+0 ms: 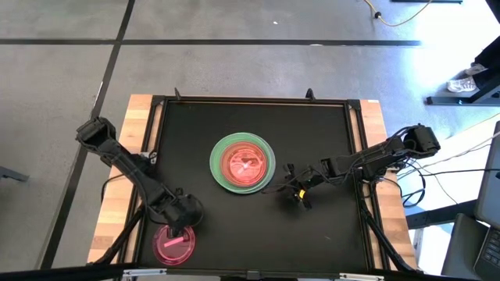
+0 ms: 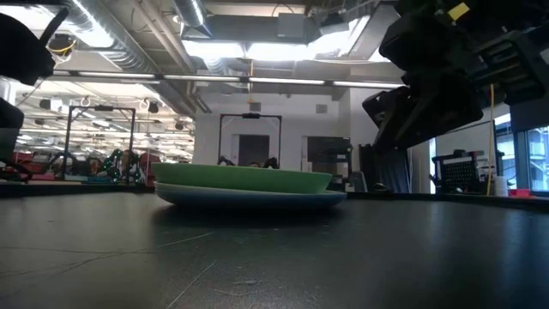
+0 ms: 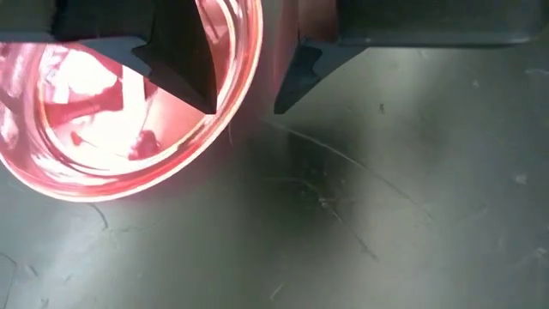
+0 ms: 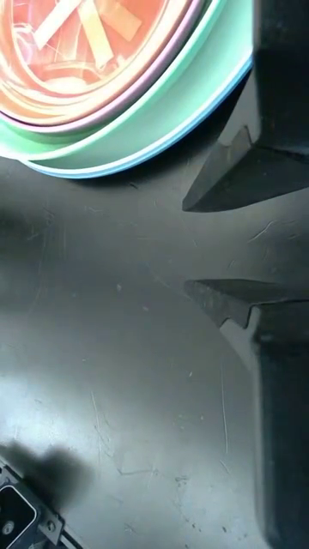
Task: Stack plastic plates
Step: Stack the red plate on the red plate
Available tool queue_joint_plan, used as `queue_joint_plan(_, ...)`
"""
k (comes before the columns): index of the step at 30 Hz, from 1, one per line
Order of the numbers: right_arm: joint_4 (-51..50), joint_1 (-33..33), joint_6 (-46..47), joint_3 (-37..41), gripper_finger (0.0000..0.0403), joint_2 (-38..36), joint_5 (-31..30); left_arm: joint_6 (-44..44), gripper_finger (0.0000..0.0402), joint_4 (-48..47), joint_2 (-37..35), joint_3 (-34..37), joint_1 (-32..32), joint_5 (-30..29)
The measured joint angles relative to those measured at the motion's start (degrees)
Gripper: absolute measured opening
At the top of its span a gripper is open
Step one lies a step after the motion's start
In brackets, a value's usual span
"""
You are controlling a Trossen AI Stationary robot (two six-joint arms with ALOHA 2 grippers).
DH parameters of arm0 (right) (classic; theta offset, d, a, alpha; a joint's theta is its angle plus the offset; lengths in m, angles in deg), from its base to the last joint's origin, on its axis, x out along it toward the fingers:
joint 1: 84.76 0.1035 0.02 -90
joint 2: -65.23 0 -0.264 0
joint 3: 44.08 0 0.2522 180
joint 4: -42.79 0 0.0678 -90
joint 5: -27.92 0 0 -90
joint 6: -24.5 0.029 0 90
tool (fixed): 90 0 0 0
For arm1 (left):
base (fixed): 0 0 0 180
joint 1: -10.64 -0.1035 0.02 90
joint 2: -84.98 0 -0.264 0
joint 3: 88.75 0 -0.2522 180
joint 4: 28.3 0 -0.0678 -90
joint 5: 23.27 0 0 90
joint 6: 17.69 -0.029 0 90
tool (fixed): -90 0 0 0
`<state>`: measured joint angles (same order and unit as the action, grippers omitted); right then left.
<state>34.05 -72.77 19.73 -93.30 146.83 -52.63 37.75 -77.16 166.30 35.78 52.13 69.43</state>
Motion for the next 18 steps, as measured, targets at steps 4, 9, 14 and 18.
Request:
queue_joint_plan(4,0.0,0.0,0.0,0.0,0.0127,0.0,0.0,0.0,0.0110,0.1,0.1,0.0,1.1,-2.1)
queue_joint_plan(9,-0.1,0.0,0.0,0.0,0.0127,0.0,0.0,2.3,0.0110,0.3,0.1,0.0,2.3,-1.9)
queue_joint_plan(14,-0.1,0.0,0.0,0.0,0.0127,0.0,0.0,2.8,0.0110,3.1,0.1,1.7,3.9,-4.2)
queue_joint_plan(18,-0.1,0.0,0.0,0.0,0.0127,0.0,0.0,3.4,0.0110,9.6,0.1,4.9,4.3,-4.5)
